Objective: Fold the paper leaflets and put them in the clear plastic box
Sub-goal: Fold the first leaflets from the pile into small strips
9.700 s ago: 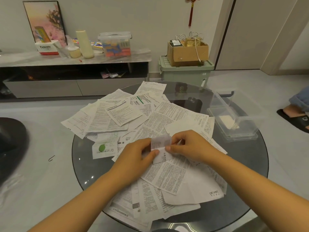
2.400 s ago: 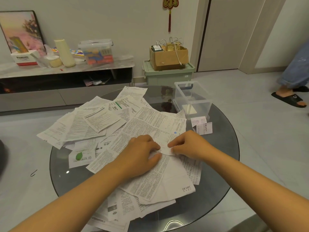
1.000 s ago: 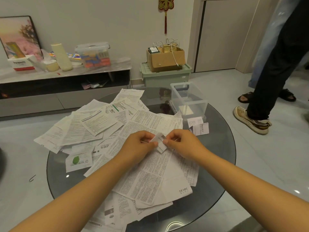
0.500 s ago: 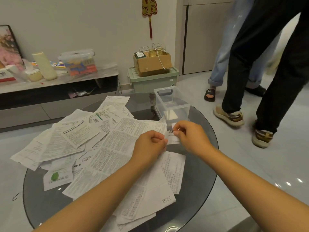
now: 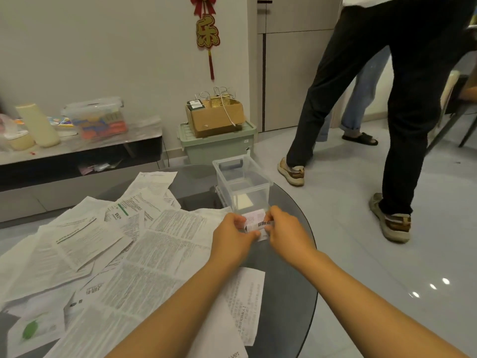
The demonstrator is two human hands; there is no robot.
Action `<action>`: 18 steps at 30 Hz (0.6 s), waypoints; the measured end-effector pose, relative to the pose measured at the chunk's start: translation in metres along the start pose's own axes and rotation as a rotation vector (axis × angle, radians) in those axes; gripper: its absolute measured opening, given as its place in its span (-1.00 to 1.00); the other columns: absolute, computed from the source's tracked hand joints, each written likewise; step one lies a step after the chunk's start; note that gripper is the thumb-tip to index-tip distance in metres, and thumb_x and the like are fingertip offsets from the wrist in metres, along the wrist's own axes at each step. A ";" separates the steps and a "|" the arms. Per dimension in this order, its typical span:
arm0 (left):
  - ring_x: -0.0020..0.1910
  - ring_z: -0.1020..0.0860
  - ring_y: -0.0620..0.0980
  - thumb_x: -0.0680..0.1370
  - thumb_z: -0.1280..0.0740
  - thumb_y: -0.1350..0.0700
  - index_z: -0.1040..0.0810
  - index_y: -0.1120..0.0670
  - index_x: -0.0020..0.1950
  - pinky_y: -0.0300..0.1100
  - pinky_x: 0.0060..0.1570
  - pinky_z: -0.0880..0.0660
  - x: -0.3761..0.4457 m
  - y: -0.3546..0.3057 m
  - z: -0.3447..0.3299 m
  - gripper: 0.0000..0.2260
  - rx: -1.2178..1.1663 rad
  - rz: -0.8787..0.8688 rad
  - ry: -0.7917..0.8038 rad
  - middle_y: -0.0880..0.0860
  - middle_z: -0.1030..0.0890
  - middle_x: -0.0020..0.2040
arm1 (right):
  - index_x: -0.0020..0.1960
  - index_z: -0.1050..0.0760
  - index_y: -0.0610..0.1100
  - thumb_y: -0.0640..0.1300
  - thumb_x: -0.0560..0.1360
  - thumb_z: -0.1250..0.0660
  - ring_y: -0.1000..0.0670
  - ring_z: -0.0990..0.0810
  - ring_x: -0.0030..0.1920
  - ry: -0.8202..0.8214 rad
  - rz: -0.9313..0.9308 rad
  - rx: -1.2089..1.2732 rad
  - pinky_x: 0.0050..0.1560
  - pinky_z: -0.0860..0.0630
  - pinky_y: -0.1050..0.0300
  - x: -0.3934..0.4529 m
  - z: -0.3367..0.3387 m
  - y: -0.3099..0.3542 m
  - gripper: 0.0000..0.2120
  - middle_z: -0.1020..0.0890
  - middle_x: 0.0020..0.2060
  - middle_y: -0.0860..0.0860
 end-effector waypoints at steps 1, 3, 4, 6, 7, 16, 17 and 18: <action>-0.02 -0.53 -0.05 0.47 -0.44 0.16 -0.43 0.08 0.15 -0.37 -0.20 -0.43 0.002 0.001 -0.001 -0.68 -0.018 0.015 0.000 0.01 -0.54 0.10 | 0.04 -0.36 -0.17 -0.21 0.56 -0.19 -0.10 -0.52 -0.03 0.006 -0.007 0.014 -0.10 -0.46 0.04 0.001 -0.001 0.000 -0.93 -0.56 0.03 -0.12; -0.03 -0.57 -0.01 0.46 -0.44 0.21 -0.41 0.06 0.11 -0.27 -0.16 -0.50 0.005 0.005 -0.001 -0.69 -0.065 0.051 -0.014 0.04 -0.57 0.06 | -0.02 -0.32 -0.13 -0.21 0.55 -0.21 -0.09 -0.53 -0.02 0.009 -0.010 0.032 -0.06 -0.50 0.04 0.001 -0.002 0.001 -0.93 -0.56 0.03 -0.11; -0.04 -0.59 0.02 0.45 -0.45 0.22 -0.40 0.06 0.10 -0.20 -0.14 -0.53 0.006 0.007 0.000 -0.68 -0.082 0.069 -0.021 0.05 -0.58 0.03 | -0.05 -0.29 -0.10 -0.21 0.55 -0.22 -0.09 -0.53 -0.02 0.010 -0.010 0.039 -0.06 -0.51 0.03 0.001 -0.002 0.002 -0.90 -0.57 0.03 -0.10; -0.06 -0.59 0.03 0.44 -0.45 0.24 -0.40 0.07 0.12 -0.14 -0.11 -0.55 0.007 0.009 0.001 -0.66 -0.103 0.090 -0.026 0.02 -0.57 -0.08 | -0.06 -0.26 -0.07 -0.21 0.54 -0.23 -0.08 -0.54 -0.03 0.007 -0.001 0.061 -0.05 -0.52 0.01 0.000 0.000 0.003 -0.86 -0.58 0.00 -0.09; -0.08 -0.59 0.02 0.44 -0.44 0.25 -0.42 0.07 0.14 -0.16 -0.12 -0.54 0.007 0.010 0.002 -0.66 -0.109 0.095 -0.021 0.01 -0.55 -0.12 | -0.06 -0.26 -0.05 -0.21 0.53 -0.23 -0.09 -0.55 -0.04 0.009 0.002 0.072 -0.04 -0.52 -0.02 -0.001 -0.001 0.003 -0.85 -0.59 -0.01 -0.08; -0.16 -0.56 -0.05 0.55 -0.31 0.17 -0.61 0.07 0.11 -0.32 -0.29 -0.42 0.000 0.000 0.011 -0.84 0.034 0.022 0.049 0.04 -0.64 -0.04 | -0.08 -0.33 -0.06 -0.16 0.54 -0.26 -0.06 -0.50 -0.16 0.047 -0.017 0.121 -0.21 -0.40 0.11 -0.002 0.003 0.008 -0.90 -0.54 -0.17 0.01; -0.16 -0.56 -0.06 0.56 -0.28 0.19 -0.60 0.06 0.13 -0.34 -0.29 -0.42 -0.002 0.000 0.010 -0.82 0.047 0.019 0.067 0.03 -0.64 -0.03 | -0.10 -0.34 -0.05 -0.16 0.53 -0.26 -0.06 -0.49 -0.16 0.055 -0.037 0.131 -0.22 -0.38 0.13 0.000 0.004 0.006 -0.90 -0.53 -0.18 0.01; -0.15 -0.56 -0.08 0.56 -0.26 0.21 -0.58 0.06 0.15 -0.36 -0.28 -0.43 -0.003 0.000 0.009 -0.79 0.064 0.010 0.083 0.02 -0.63 -0.03 | -0.13 -0.35 -0.04 -0.17 0.53 -0.27 -0.06 -0.49 -0.16 0.059 -0.054 0.148 -0.21 -0.38 0.14 0.001 0.006 0.005 -0.89 -0.53 -0.18 0.01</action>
Point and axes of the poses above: each hand's wrist, its own x-axis towards the middle knuckle, its own z-axis out of the back of the hand, y = z × x, the point moved 6 cm from there along x, towards the middle knuckle
